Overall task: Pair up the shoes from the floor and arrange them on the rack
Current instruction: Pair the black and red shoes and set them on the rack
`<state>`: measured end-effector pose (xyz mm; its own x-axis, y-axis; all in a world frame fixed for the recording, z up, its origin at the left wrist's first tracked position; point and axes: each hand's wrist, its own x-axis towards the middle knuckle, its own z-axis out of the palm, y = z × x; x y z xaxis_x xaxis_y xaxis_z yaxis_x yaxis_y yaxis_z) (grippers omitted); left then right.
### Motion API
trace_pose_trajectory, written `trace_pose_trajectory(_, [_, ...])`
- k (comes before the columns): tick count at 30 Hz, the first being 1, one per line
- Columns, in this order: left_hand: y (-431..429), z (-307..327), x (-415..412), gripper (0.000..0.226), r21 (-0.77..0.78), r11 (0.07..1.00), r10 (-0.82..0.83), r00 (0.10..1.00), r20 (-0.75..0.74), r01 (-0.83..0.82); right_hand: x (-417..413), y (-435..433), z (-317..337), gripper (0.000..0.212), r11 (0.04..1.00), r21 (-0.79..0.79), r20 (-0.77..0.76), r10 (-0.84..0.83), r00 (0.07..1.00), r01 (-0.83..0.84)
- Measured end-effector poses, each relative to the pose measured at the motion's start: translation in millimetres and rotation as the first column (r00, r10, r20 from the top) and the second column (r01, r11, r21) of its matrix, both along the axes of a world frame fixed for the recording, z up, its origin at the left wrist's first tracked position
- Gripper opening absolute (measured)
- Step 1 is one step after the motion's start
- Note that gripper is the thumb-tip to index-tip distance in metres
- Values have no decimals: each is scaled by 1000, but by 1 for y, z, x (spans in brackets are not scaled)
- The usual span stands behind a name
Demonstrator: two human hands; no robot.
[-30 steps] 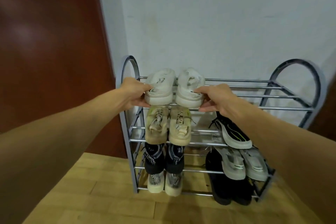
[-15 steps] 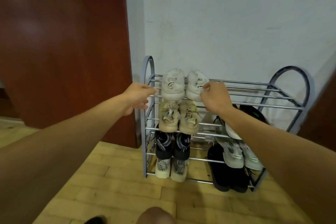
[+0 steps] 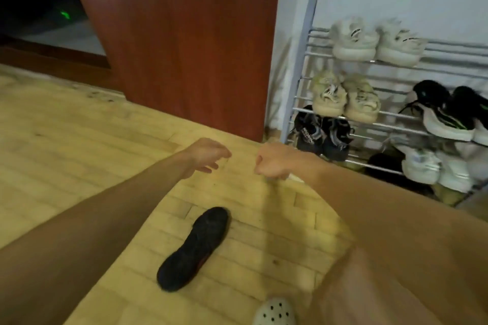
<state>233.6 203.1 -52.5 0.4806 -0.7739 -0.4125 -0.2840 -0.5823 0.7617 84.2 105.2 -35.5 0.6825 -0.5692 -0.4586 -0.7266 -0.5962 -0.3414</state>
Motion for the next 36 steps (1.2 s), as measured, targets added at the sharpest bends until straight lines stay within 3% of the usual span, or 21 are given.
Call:
trace_pose_trajectory(5, [51,-88,25,42,230,973,39,999,-29,-32,23,42,-87,14,992,119,-51,-30,998,36])
trace_pose_trajectory(6, [61,-107,25,47,306,952,28,999,-45,-13,26,49,-107,21,988,150,-58,-38,998,47])
trace_pose_trajectory(8, [75,-143,25,55,402,916,62,986,-155,5,31,61,-139,27,980,198,-77,-9,997,24])
trace_pose_trajectory(10, [85,-172,22,52,435,900,160,952,-260,-33,35,67,-160,19,973,233,-63,11,998,4])
trace_pose_trajectory(12, [94,-202,27,58,469,879,206,955,-214,-84,38,65,-173,23,960,278,-39,-5,999,16])
trace_pose_trajectory(15, [103,-247,48,80,523,846,75,993,87,-109,33,56,-189,34,926,365,-14,-104,995,102])
trace_pose_trajectory(18, [110,-277,55,78,572,811,147,989,8,-125,32,47,-196,33,912,395,-7,-119,993,112])
trace_pose_trajectory(22, [113,-291,49,55,593,795,160,987,-1,-128,30,42,-196,33,901,409,25,-169,985,144])
trace_pose_trajectory(26, [113,-288,46,58,587,798,114,990,78,-139,17,41,-198,29,911,394,-36,-112,993,117])
trace_pose_trajectory(32, [117,-251,7,51,523,852,-199,931,307,10,-2,44,-188,15,969,246,-53,10,999,3])
trace_pose_trajectory(36, [127,-235,-32,23,431,882,-254,963,90,192,-11,50,-173,20,977,195,-86,103,991,-84])
